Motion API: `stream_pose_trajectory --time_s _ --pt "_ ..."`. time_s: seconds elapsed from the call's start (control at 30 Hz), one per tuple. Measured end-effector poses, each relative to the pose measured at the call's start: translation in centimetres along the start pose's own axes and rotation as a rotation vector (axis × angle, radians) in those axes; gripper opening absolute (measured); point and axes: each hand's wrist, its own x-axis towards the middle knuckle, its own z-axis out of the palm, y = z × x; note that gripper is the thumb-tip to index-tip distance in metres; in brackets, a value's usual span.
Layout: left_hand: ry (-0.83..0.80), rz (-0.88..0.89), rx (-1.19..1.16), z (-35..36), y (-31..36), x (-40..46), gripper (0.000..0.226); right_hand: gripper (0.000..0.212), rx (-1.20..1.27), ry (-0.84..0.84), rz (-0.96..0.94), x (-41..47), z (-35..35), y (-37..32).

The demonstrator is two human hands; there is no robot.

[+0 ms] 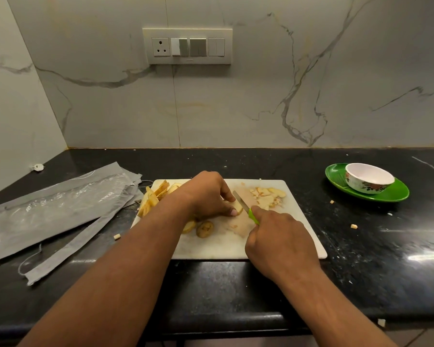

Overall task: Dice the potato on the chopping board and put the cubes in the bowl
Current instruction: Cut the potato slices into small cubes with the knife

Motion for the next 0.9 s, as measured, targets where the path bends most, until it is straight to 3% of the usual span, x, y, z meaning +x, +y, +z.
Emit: stream_pose_trajectory --time_s 0.2,0.6,0.8,0.9 --pt "-0.010 -0.004 0.003 0.2 0.3 0.5 0.038 0.048 -0.065 -0.009 -0.048 -1.0 -0.3 -0.8" --pt "0.000 -0.008 -0.046 0.4 0.3 0.5 0.033 0.065 -0.148 -0.199 0.052 -7.0 -2.3 -0.2" --pt "0.027 -0.040 -0.096 0.2 -0.2 0.3 0.029 0.059 -0.162 -0.001 -0.002 -4.0 -1.6 -0.8" --pt "0.021 -0.048 -0.106 0.2 -0.2 0.3 0.027 0.057 -0.123 0.006 -0.014 -1.5 -0.2 -1.4"
